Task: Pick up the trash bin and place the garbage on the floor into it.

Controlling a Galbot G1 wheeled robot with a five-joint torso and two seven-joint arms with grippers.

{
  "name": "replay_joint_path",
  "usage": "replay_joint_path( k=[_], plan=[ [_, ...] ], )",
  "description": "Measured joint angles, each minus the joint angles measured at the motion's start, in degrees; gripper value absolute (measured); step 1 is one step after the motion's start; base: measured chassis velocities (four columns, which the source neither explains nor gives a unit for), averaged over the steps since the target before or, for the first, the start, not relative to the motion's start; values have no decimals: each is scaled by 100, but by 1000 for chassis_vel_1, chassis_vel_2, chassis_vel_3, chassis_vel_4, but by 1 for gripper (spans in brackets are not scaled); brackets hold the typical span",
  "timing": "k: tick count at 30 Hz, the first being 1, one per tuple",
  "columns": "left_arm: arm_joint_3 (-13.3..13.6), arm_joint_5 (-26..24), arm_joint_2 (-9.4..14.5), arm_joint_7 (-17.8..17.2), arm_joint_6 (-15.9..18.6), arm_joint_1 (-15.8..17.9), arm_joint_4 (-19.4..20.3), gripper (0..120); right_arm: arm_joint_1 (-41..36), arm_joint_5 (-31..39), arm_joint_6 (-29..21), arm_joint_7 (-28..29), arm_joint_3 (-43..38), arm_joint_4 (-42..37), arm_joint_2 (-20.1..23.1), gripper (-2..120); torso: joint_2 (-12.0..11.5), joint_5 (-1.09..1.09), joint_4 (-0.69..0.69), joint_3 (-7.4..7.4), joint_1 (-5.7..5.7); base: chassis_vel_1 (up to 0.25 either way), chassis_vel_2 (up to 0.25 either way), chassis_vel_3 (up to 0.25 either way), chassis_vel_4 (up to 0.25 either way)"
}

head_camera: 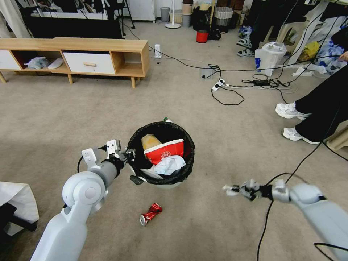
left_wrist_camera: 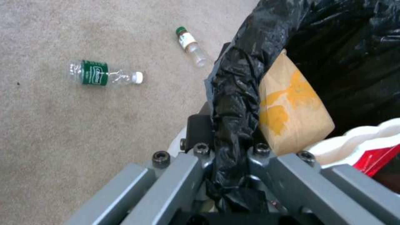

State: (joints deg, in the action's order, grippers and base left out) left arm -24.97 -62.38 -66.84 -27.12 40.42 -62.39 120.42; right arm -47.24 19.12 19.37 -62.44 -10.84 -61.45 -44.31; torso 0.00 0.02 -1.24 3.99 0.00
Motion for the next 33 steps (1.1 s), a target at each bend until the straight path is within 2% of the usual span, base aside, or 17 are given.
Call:
replay_joint_path(
  k=[4, 6, 7, 8, 9, 11, 12, 14, 15, 21, 33],
  plan=[
    [4, 0, 12, -1, 0, -5, 7, 3, 9, 216, -80, -29, -156, -186, 176, 0, 0, 0, -2, 0, 0, 0, 0, 0, 0],
    [9, 0, 34, -2, 1, -6, 12, 3, 12, 540, -286, -88, -424, -599, 535, 0, 0, -2, -1, 0, 0, 0, 0, 0, 0],
    [9, 0, 34, -2, 1, -6, 12, 3, 12, 540, -286, -88, -424, -599, 535, 0, 0, -2, -1, 0, 0, 0, 0, 0, 0],
    [25, 0, 32, -2, 2, 2, 12, 3, 11, 769, -496, -170, -645, -972, 813, 0, 0, -2, -1, 0, 0, 0, 0, 0, 0],
    [25, 0, 32, -2, 2, 2, 12, 3, 11, 769, -496, -170, -645, -972, 813, 0, 0, -2, -1, 0, 0, 0, 0, 0, 0],
    [65, 9, 8, -2, 3, 2, 12, 3, 15, 969, -860, -303, -949, -1588, 1154, 0, 0, -2, -1, 0, 0, 0, 0, 0, 0],
    [65, 9, 8, -2, 3, 2, 12, 3, 15, 969, -860, -303, -949, -1588, 1154, 0, 0, -2, -1, 0, 0, 0, 0, 0, 0],
    [69, 20, 8, -2, 3, -15, 23, 3, 11, 1021, -1294, -436, -1249, -2049, 1315, 0, 0, -2, -1, 0, 0, 0, 0, 0, 0],
    [69, 20, 8, -2, 3, -15, 23, 3, 11, 1021, -1294, -436, -1249, -2049, 1315, 0, 0, -2, -1, 0, 0, 0, 0, 0, 0],
    [90, 70, 20, 4, 5, -41, 38, 3, 131, 1328, -2120, -495, -1679, -2876, 1464, 0, 0, -3, 0, 0, 0, 0, 0, 0, 0],
    [285, 212, -12, 21, 10, -21, -9, 3, 204, 1697, -2306, -409, -1664, -3462, 1434, 0, 0, -1, -1, 1, 0, 0, 0, 0, 0]
  ],
)
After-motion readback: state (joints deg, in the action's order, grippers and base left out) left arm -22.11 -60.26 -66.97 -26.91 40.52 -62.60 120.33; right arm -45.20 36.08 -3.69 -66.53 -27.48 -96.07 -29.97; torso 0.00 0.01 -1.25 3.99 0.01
